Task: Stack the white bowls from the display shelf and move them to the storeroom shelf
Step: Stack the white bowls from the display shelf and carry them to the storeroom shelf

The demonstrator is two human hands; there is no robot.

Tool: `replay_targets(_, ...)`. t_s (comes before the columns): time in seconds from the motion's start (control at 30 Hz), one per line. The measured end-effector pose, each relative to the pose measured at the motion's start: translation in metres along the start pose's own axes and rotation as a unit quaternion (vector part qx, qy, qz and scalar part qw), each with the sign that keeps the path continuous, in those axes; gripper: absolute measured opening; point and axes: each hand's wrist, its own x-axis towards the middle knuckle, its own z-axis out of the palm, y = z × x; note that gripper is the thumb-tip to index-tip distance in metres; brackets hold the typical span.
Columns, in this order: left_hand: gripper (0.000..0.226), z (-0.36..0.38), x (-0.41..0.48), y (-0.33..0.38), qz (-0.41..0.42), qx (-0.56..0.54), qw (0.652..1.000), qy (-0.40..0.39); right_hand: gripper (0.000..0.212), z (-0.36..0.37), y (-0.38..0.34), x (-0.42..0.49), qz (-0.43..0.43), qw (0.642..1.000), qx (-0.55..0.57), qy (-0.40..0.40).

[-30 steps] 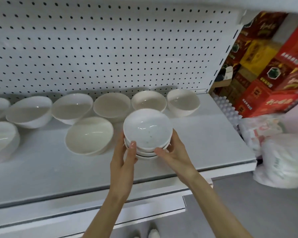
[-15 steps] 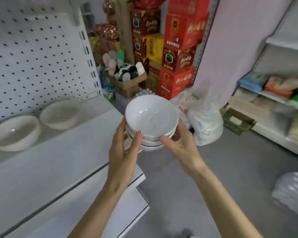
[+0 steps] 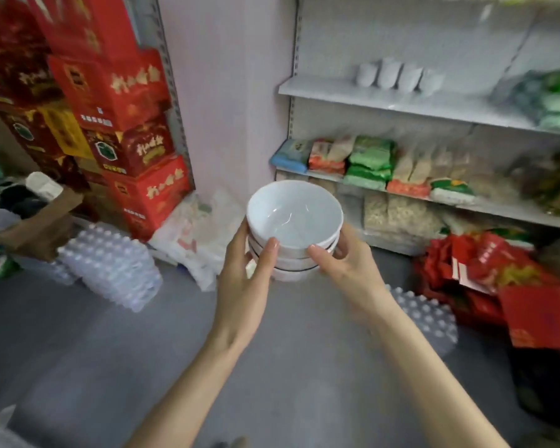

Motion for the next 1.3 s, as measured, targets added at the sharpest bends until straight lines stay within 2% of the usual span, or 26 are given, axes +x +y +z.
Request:
replay_targets(0.07, 0.063, 0.041, 0.039, -0.014, -0.001, 0.002, 1.000, -0.019, 0.053, -0.038, 0.010, 0.031, -0.003, 1.000, -0.002, 0.030)
replay_targets(0.17, 0.061, 0.099, 0.100, -0.037, 0.002, 0.001, 0.998, -0.062, 0.060, -0.090, 0.028, 0.083, -0.012, 0.997, -0.020, 0.071)
replay_targets(0.4, 0.059, 0.234, 0.272, -0.079, 0.023, -0.020, 0.988, -0.151, 0.050, -0.200, 0.067, 0.245, -0.018, 0.986, -0.030, 0.163)
replay_targets(0.47, 0.058, 0.275, 0.325, -0.085, 0.023, -0.017, 0.985, -0.169, 0.053, -0.235, 0.072, 0.292, -0.024, 0.981, -0.038, 0.188)
replay_targets(0.57, 0.072, 0.342, 0.396, -0.094, 0.009, -0.032, 0.974, -0.224, 0.056, -0.294, 0.077, 0.353, -0.031, 0.972, -0.035, 0.231)
replay_targets(0.67, 0.068, 0.402, 0.449, -0.104, 0.003, -0.046, 0.964, -0.262, 0.061, -0.345, 0.087, 0.406, -0.028, 0.962, -0.049, 0.267)
replay_targets(0.9, 0.075, 0.537, 0.593, -0.151, -0.007, -0.064, 0.960, -0.273, 0.061, -0.466, 0.133, 0.554, -0.022, 0.957, -0.047, 0.287)
replay_targets(1.03, 0.069, 0.609, 0.676, -0.177, -0.016, -0.068, 0.964, -0.256, 0.058, -0.533, 0.155, 0.648, -0.017, 0.957, -0.054, 0.284)
replay_targets(1.3, 0.074, 0.705, 0.814, -0.219, -0.033, -0.049, 0.975, -0.216, 0.070, -0.621, 0.191, 0.803, 0.012, 0.970, -0.034, 0.242)
